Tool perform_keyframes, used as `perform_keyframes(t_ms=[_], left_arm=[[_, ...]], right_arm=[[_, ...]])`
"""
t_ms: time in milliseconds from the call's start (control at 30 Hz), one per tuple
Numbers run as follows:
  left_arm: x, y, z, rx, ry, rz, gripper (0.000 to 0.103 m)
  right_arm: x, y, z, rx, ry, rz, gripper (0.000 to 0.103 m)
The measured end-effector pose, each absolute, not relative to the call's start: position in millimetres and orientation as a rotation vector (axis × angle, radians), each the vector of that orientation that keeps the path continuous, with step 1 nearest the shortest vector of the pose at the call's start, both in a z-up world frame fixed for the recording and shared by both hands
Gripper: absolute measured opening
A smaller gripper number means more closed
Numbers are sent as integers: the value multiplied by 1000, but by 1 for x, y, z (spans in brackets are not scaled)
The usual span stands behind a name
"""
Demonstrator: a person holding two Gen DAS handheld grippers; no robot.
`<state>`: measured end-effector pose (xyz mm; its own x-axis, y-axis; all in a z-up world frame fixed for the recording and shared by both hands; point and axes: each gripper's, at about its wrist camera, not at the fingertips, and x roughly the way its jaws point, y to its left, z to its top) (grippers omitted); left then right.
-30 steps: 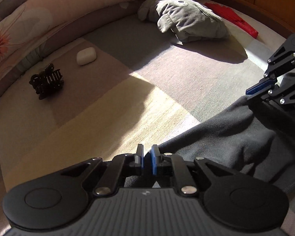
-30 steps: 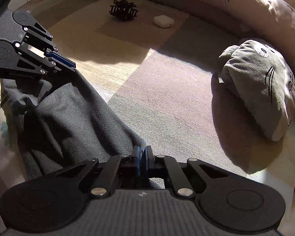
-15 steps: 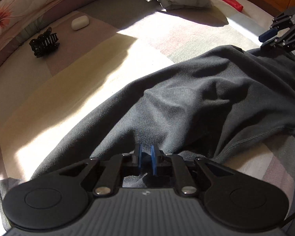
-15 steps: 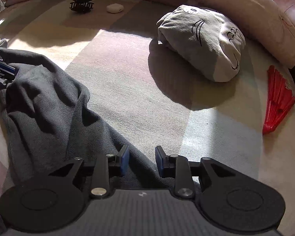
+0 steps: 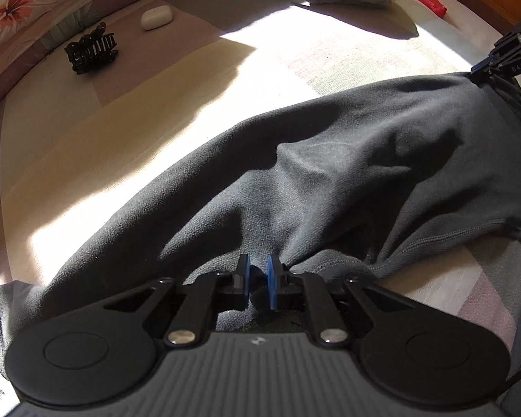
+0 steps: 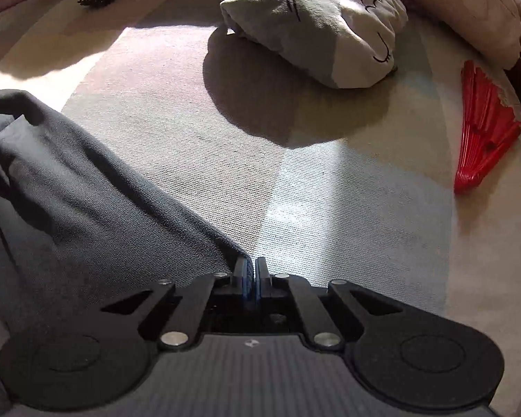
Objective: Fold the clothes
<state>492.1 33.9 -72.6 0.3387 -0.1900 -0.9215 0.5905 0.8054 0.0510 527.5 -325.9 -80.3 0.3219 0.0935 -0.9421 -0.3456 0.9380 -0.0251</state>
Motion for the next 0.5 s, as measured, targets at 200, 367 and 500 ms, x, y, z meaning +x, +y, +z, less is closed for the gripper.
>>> perform_keyframes(t_ms=[200, 367, 500], left_arm=[[486, 34, -65, 403, 1092, -531, 11], [481, 35, -70, 408, 1102, -521, 11], [476, 32, -67, 409, 1102, -505, 11]], right_arm=[[503, -338, -47, -113, 1097, 179, 45], [476, -378, -53, -103, 1127, 51, 50], [475, -409, -68, -116, 1144, 18, 50]])
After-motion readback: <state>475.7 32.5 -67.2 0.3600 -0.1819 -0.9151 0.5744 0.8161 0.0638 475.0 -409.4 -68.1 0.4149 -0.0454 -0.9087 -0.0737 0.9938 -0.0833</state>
